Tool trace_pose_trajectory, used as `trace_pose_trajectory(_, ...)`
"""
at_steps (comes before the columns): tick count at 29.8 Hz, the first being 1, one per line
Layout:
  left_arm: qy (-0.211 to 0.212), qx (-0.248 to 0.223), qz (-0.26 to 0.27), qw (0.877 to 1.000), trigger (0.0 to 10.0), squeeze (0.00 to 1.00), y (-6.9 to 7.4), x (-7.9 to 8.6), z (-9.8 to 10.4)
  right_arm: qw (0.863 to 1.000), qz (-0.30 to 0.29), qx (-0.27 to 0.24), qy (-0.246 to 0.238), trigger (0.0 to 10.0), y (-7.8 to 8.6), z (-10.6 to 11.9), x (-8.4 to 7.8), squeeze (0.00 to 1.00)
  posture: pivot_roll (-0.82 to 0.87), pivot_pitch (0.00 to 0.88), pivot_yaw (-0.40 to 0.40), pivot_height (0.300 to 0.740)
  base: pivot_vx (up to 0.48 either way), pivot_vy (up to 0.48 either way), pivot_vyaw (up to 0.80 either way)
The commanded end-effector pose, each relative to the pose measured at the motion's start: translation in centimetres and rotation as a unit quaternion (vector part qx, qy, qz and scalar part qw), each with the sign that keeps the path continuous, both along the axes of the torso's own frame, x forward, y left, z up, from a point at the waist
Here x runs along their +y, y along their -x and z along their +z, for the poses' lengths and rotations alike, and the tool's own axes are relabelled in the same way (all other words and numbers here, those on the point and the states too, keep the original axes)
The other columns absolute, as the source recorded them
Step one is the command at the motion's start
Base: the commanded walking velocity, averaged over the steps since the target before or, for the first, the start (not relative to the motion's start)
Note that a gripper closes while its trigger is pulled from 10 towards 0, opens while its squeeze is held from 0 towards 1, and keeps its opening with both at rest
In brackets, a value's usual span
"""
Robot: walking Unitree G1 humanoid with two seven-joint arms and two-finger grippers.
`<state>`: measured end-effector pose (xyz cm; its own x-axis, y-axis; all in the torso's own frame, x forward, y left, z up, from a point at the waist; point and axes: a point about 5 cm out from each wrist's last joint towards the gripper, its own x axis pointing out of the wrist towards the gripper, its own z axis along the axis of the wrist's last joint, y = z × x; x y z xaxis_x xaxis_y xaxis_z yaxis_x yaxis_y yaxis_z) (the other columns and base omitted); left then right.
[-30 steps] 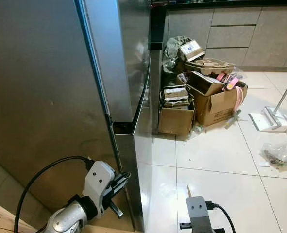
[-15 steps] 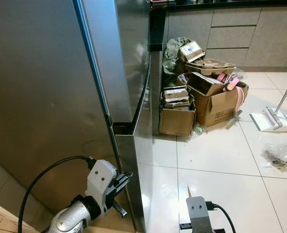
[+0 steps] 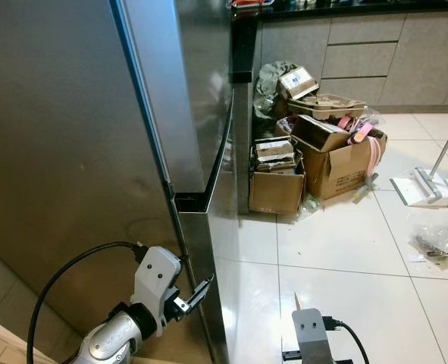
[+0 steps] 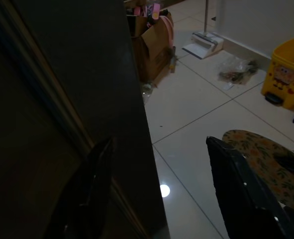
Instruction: Restocking fridge
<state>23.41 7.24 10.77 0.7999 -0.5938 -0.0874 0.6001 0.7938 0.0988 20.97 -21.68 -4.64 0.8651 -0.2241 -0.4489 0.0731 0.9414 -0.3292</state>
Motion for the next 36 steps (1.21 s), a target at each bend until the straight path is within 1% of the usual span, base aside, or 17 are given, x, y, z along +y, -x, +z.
trace_pose_trajectory(1, -0.002, 0.012, 0.016, 1.0, 10.0, 0.0, -0.2, 0.3, -0.5, 1.0, -0.005, 0.01, -0.002, 10.0, 0.4, -0.4, 0.1, 0.0, -0.13, 0.011, 0.11, 0.737, 0.0, 0.0, 0.0)
trace_pose_trajectory(2, 0.003, 0.014, 0.012, 1.0, 3.4, 0.0, -0.2, 0.4, -0.5, 1.0, -0.006, 0.01, -0.002, 10.0, 0.4, -0.4, 0.1, 0.0, -0.14, 0.005, 0.119, 0.737, 0.0, 0.0, 0.0)
trace_pose_trajectory(3, 0.003, 0.014, 0.012, 1.0, 3.4, 0.0, -0.2, 0.4, -0.5, 1.0, -0.006, 0.01, -0.002, 10.0, 0.4, -0.4, 0.1, 0.0, -0.14, 0.005, 0.119, 0.737, 0.0, 0.0, 0.0)
trace_pose_trajectory(4, 0.007, 0.015, 0.01, 1.0, 0.0, 0.0, -0.2, 0.4, -0.5, 1.0, -0.006, 0.01, -0.002, 10.0, 0.4, -0.4, 0.2, 0.0, -0.14, 0.005, 0.119, 0.737, 0.0, 0.0, 0.0)
trace_pose_trajectory(6, 0.005, 0.017, 0.008, 1.0, 0.0, 0.0, -0.2, 0.6, -0.6, 1.0, -0.008, 0.01, -0.002, 10.0, 0.4, -0.3, 0.2, 0.0, -0.15, 0.0, 0.133, 0.737, 0.0, 0.0, 0.0)
trace_pose_trajectory(12, -0.002, 0.016, 0.015, 1.0, 0.0, 0.0, -0.5, 0.8, -0.7, 1.0, -0.01, 0.01, -0.003, 10.0, 0.4, -0.4, 0.1, 0.0, -0.15, 0.0, 0.133, 0.737, 0.0, 0.0, 0.0)
trace_pose_trajectory(15, -0.005, 0.02, 0.039, 0.999, 0.0, 0.0, -1.0, 0.9, -0.9, 1.0, -0.01, 0.012, -0.003, 10.0, 0.5, -0.4, 0.1, 0.0, -0.15, 0.0, 0.133, 0.737, 0.0, 0.0, 0.0)
trace_pose_trajectory(16, -0.005, 0.02, 0.039, 0.999, 0.0, 0.0, -1.0, 0.9, -0.9, 1.0, -0.01, 0.012, -0.003, 10.0, 0.5, -0.4, 0.1, 0.0, -0.15, 0.0, 0.133, 0.737, 0.0, 0.0, 0.0)
trace_pose_trajectory(19, -0.008, 0.028, 0.067, 0.997, 0.0, 0.0, -1.7, 0.9, -1.1, 1.0, -0.01, 0.013, -0.004, 10.0, 0.5, -0.5, 0.2, 0.0, -0.15, 0.0, 0.134, 0.737, 0.0, 0.0, 0.0)
trace_pose_trajectory(21, -0.005, 0.031, 0.069, 0.997, 0.0, 0.0, -1.9, 0.8, -1.1, 1.0, -0.01, 0.012, -0.005, 10.0, 0.5, -0.5, 0.2, 0.0, -0.15, 0.0, 0.134, 0.737, 0.0, 0.0, 0.0)
trace_pose_trajectory(22, 0.003, 0.036, 0.075, 0.997, 3.3, 0.0, -2.2, 0.7, -1.0, 1.0, -0.009, 0.012, -0.006, 10.0, 0.5, -0.5, 0.3, 0.0, -0.15, 0.0, 0.132, 0.737, 0.0, 0.0, 0.0)
trace_pose_trajectory(23, 0.011, 0.036, 0.087, 0.996, 10.0, 0.0, -2.6, 0.7, -0.8, 1.0, -0.009, 0.012, -0.007, 10.0, 0.4, -0.5, 0.4, 0.0, -0.15, 0.0, 0.132, 0.737, 0.0, 0.0, 0.0)
trace_pose_trajectory(26, 0.011, 0.03, 0.101, 0.994, 10.0, 0.0, -2.8, 0.9, -0.5, 1.0, -0.009, 0.011, -0.008, 10.0, 0.4, -0.5, 0.5, 0.0, -0.15, 0.0, 0.13, 0.737, 0.0, 0.0, 0.0)
trace_pose_trajectory(29, 0.027, 0.023, 0.135, 0.99, 10.0, 0.0, -3.3, 1.6, 0.1, 1.0, -0.009, 0.01, -0.008, 10.0, 0.4, -0.5, 0.5, 0.0, -0.15, 0.002, 0.128, 0.737, 0.0, 0.0, 0.0)
trace_pose_trajectory(30, 0.029, 0.014, 0.145, 0.989, 10.0, 0.0, -3.4, 2.1, 0.5, 1.0, -0.009, 0.01, -0.008, 10.0, 0.5, -0.5, 0.5, 0.0, -0.15, 0.002, 0.128, 0.737, 0.0, 0.0, 0.0)
trace_pose_trajectory(36, 0.037, 0.011, 0.152, 0.988, 10.0, 0.0, -3.1, 3.0, 1.0, 1.0, -0.009, 0.011, -0.007, 10.0, 0.6, -0.5, 0.4, 0.0, -0.14, 0.004, 0.125, 0.737, 0.0, 0.0, 0.0)
